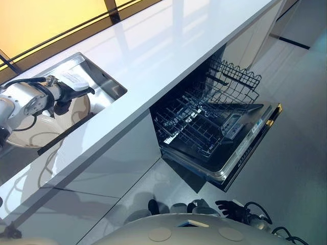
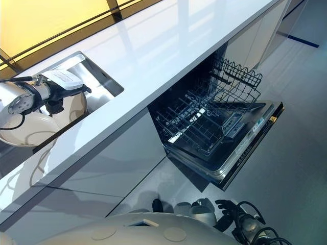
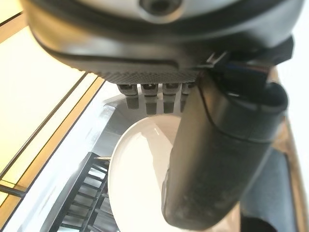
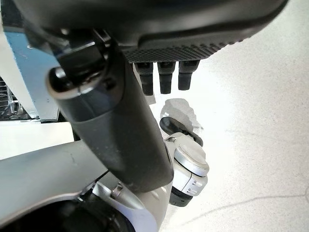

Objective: Pick up plates and place into dishwasher.

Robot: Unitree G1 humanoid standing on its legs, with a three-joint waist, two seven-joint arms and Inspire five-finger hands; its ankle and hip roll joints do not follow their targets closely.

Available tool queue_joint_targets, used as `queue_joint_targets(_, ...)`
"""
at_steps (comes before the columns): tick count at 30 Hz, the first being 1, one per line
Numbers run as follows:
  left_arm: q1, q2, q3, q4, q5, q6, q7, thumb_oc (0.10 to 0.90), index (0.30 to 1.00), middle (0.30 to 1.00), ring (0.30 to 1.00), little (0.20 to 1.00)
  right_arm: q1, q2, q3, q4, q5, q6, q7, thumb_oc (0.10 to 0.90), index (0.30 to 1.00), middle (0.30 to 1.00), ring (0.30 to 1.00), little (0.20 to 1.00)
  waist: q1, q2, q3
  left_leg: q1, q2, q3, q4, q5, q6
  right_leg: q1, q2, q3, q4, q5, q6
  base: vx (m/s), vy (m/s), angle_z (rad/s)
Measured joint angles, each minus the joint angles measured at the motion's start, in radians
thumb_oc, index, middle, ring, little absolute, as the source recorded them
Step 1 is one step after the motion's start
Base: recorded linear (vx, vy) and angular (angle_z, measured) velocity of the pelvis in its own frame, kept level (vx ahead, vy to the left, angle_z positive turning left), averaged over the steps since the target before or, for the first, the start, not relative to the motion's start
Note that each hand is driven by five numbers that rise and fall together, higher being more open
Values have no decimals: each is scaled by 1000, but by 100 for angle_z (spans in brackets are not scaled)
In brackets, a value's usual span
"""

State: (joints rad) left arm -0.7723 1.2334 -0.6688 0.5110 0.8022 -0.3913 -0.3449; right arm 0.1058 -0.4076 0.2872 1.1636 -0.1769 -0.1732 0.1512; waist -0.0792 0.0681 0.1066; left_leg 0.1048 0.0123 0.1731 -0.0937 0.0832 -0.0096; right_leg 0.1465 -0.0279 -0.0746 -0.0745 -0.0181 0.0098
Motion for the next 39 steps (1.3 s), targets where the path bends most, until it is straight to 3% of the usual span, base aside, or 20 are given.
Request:
queue_joint_targets(6,-65,1,-47,26,34,-15,11,800,900,900,900,900,-8,-1,0,-10,0,5,1,800,900,900,900,900,-4,-1,6,-7,0,11,1,-2,2,-12,0,7,8,0,0,6,19,-6)
queue_joint_targets(17,-137,0,-104,119,147,40,213,800,900,900,900,900,-32,-3,0,-10,1,9,6,800,900,900,900,900,-14,-3,32,-6,0,23,4,-4,3,-23,3,12,18,0,0,6,6,-2)
queue_joint_targets(25,-145,-4,-124,178,226,38,205,800,900,900,900,900,-47,-3,0,-10,1,9,10,800,900,900,900,900,-32,-5,40,-7,-1,41,4,-8,6,-36,0,12,26,1,3,6,6,-6)
queue_joint_targets(39,-146,-48,-163,211,231,16,160,800,900,900,900,900,-67,-7,0,-10,1,9,10,800,900,900,900,900,-37,0,60,-6,-1,51,4,-9,7,-47,0,22,40,1,3,4,2,-1)
